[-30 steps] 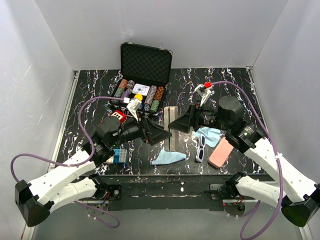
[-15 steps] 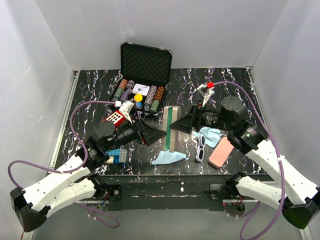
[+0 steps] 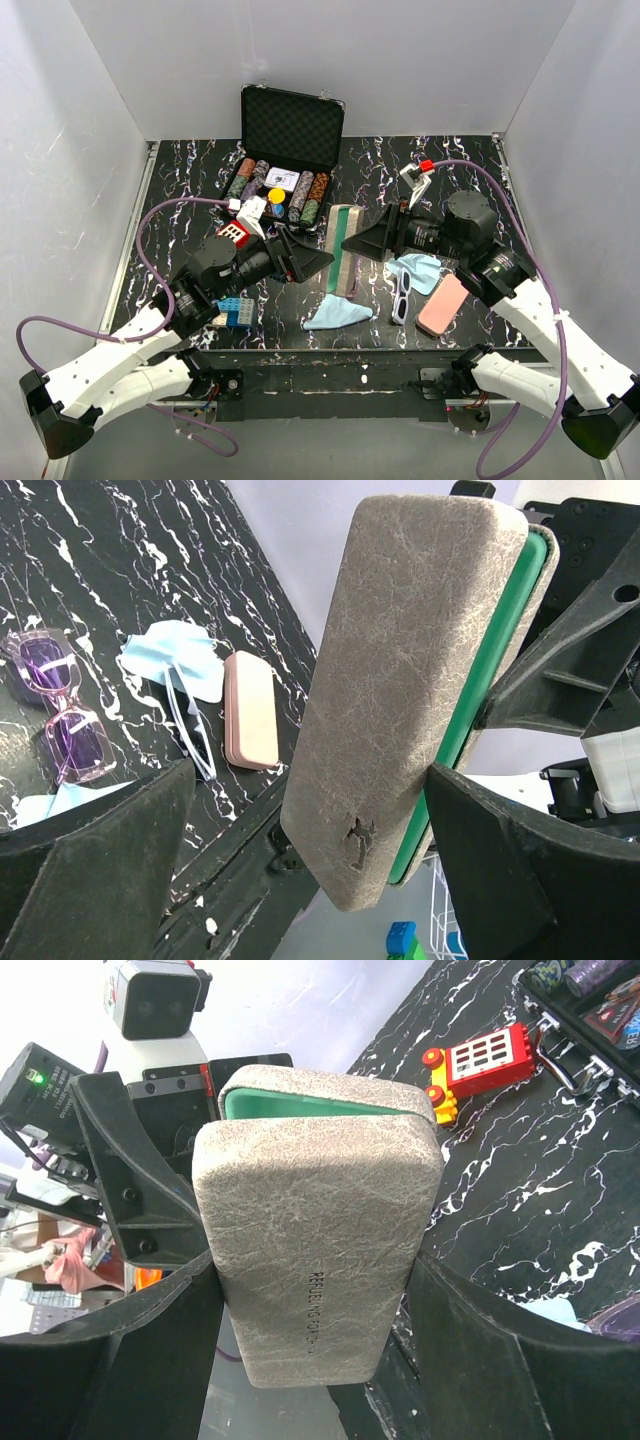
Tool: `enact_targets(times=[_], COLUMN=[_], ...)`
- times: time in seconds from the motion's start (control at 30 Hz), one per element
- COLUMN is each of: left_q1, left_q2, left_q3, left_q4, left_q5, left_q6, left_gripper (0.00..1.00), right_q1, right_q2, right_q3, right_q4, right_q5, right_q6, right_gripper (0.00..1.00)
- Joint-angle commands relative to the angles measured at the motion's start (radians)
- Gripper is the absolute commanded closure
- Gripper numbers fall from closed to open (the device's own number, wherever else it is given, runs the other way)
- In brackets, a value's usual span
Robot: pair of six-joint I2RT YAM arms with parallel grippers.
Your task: Organize the sunglasses
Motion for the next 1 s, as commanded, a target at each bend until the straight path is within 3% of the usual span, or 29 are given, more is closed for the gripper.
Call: enact_targets(times=[0.0, 0.37, 0.73, 0.97], left_q1=[0.027, 0.026, 0.027, 0.026], left_q2=[0.061, 0.117, 0.063, 0.026], left_q3=[-0.035, 0.010, -0.041, -0.058], left_q4=[-0.171, -0.325, -0.152, -0.101], left_q5=[-0.215, -0.378, -0.197, -0.157], left_q6=[0.011, -0.020, 0.028, 0.052], left_gripper=[0.05, 0.18, 0.22, 0.47], right_q1=[0.032, 0.032, 0.032, 0.032], right_q2=[-0.050, -0.069, -0.032, 0.017], right_q3=[0.024, -0.020, -0.027, -0.005], right_q4=[0.230, 0.276, 0.253, 0.181], right_q5=[-0.254, -0.280, -0.281, -0.293], right_q6=[0.128, 0.185, 0.185, 0.147], right_gripper=[0.99, 0.99, 0.99, 0.99])
